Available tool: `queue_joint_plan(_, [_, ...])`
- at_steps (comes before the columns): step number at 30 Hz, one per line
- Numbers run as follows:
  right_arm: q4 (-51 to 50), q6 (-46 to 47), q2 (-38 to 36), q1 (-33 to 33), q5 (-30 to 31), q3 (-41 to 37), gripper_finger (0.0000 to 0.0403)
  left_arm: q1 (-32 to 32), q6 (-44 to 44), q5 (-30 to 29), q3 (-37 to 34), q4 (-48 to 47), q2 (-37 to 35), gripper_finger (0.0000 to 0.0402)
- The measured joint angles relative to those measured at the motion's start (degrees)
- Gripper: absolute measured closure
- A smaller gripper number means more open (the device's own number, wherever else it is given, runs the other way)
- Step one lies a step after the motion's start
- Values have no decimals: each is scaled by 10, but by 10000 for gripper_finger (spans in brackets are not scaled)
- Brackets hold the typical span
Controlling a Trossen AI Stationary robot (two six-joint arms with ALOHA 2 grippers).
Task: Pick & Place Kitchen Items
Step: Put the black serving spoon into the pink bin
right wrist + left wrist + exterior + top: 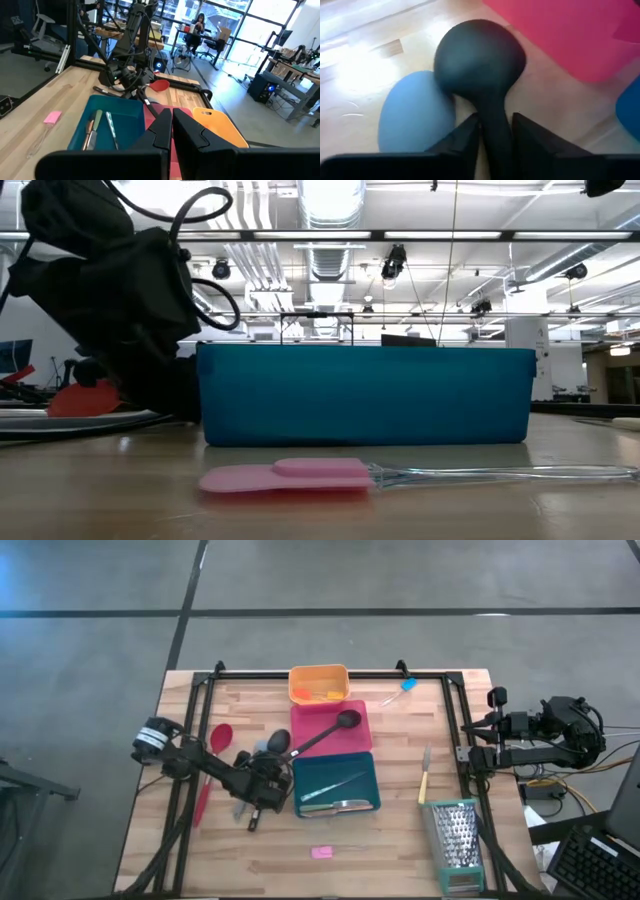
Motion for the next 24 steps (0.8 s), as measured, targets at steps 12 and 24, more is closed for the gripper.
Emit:
queue_joint_plan(12, [0, 1, 0, 0, 0, 0, 394, 0, -15, 3, 1, -6, -6, 334])
queue_joint_plan(24, [0, -1, 0, 0, 0, 0, 394, -2, -56, 12, 0, -88, -50, 334])
